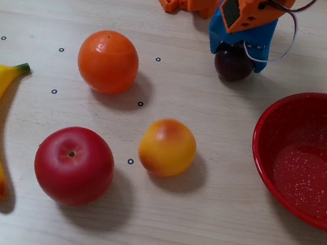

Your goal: Put plum in the red bowl.

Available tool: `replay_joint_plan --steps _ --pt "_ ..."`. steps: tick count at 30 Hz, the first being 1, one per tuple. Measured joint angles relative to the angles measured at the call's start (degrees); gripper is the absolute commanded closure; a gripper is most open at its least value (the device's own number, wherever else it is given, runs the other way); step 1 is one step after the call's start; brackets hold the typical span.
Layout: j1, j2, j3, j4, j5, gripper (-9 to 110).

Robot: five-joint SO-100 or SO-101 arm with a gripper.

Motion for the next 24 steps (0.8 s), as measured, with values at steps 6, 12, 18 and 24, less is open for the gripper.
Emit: replay_joint_plan --steps 6,12,18,24 --pt "0.0 0.0 0.0 0.0 -0.8 101" --pt "0.0 0.0 0.0 0.0 -1.1 102" --pt "0.0 0.4 -0.1 1.0 -1.1 102" --pt "0.0 4.5 -5.7 7.2 -0.8 102"
